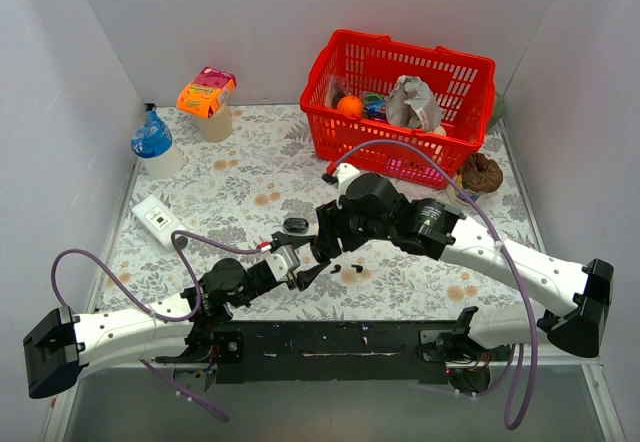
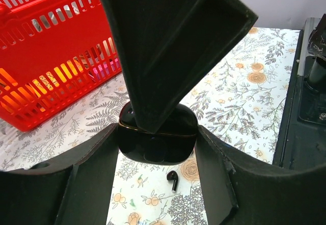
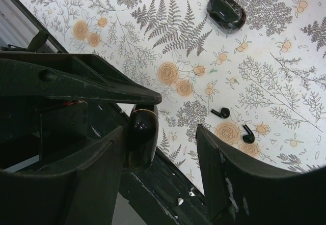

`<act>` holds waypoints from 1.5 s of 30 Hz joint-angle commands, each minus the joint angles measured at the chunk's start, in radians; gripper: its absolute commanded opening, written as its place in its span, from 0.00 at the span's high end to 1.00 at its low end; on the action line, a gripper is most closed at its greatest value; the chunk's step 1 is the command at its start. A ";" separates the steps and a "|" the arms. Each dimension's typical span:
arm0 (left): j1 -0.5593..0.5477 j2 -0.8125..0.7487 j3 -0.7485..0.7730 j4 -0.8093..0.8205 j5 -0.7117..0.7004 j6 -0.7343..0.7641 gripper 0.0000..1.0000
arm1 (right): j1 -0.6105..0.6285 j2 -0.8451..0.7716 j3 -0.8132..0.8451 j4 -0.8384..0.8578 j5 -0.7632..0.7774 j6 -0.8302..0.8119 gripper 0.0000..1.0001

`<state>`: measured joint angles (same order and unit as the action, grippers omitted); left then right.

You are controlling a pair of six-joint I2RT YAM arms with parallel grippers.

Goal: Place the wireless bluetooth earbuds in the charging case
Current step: Open the charging case, then adjust the charging case.

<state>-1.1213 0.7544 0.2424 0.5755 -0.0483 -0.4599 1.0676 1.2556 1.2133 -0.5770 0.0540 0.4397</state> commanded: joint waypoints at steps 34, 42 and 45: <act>-0.005 -0.004 0.048 -0.022 -0.019 -0.010 1.00 | -0.003 -0.061 -0.026 0.062 0.000 -0.001 0.55; -0.005 -0.015 0.046 -0.032 -0.024 -0.010 1.00 | -0.003 -0.041 -0.018 0.013 0.056 -0.004 0.59; -0.005 -0.021 0.043 -0.035 -0.030 -0.010 1.00 | -0.003 -0.042 -0.026 0.017 0.060 -0.002 0.60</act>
<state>-1.1217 0.7517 0.2523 0.5434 -0.0631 -0.4694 1.0672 1.2133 1.1725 -0.5571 0.0872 0.4412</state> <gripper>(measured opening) 0.555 0.409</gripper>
